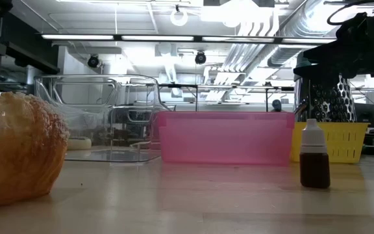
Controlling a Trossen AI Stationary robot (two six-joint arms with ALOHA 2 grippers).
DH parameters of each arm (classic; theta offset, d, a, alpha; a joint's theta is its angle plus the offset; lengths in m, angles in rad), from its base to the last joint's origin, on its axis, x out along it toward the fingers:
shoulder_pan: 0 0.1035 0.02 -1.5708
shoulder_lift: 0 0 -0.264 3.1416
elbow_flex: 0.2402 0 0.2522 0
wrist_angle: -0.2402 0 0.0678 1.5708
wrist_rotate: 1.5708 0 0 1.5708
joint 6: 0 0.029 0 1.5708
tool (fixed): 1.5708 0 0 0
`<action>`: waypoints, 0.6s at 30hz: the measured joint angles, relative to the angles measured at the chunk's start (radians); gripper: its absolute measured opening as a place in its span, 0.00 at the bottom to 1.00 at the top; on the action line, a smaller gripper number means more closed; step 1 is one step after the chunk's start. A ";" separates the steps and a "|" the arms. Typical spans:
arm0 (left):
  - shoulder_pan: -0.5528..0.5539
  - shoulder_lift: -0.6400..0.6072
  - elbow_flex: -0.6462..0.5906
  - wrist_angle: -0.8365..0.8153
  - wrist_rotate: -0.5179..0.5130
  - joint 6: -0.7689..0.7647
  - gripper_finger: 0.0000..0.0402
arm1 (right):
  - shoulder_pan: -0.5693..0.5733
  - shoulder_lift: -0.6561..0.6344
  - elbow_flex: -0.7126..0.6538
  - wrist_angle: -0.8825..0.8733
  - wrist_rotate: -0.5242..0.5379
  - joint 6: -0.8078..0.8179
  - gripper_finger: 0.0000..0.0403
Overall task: Pick & Place Food Item
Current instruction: Put the bottom black food coloring bottle into the yellow bin
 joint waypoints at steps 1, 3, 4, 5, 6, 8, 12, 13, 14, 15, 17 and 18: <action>-0.008 0.009 -0.001 0.004 -0.007 -0.010 0.61 | 0.000 0.000 0.000 0.000 0.000 0.000 0.81; -0.023 0.030 -0.001 0.012 -0.020 -0.026 0.61 | 0.000 0.000 0.000 0.000 0.000 0.000 0.81; -0.029 0.042 -0.001 0.015 -0.022 -0.036 0.61 | 0.000 0.000 0.000 0.000 0.000 0.000 0.81; -0.033 0.055 -0.001 0.017 -0.022 -0.041 0.61 | 0.000 0.000 0.000 0.000 0.000 0.000 0.81; -0.036 0.068 -0.001 0.025 -0.022 -0.045 0.61 | 0.000 0.000 0.000 0.000 0.000 0.000 0.81; -0.044 0.093 -0.001 0.048 -0.022 -0.048 0.61 | 0.000 0.000 0.000 0.000 0.000 0.000 0.81; -0.061 0.132 -0.001 0.076 -0.021 -0.055 0.61 | 0.000 0.000 0.000 0.000 0.000 0.000 0.81; -0.065 0.140 -0.001 0.079 -0.021 -0.062 0.61 | 0.000 0.000 0.000 0.000 0.000 0.000 0.81; -0.070 0.146 -0.002 0.084 -0.021 -0.071 0.61 | 0.000 0.000 0.000 0.000 0.000 0.000 0.81; -0.073 0.152 -0.002 0.089 -0.020 -0.082 0.61 | 0.000 0.000 0.000 0.000 0.000 0.000 0.81; -0.080 0.162 -0.002 0.093 -0.020 -0.102 0.61 | 0.000 0.000 0.000 0.000 0.000 0.000 0.81; -0.084 0.167 -0.002 0.094 -0.021 -0.111 0.61 | 0.000 0.000 0.000 0.000 0.000 0.000 0.81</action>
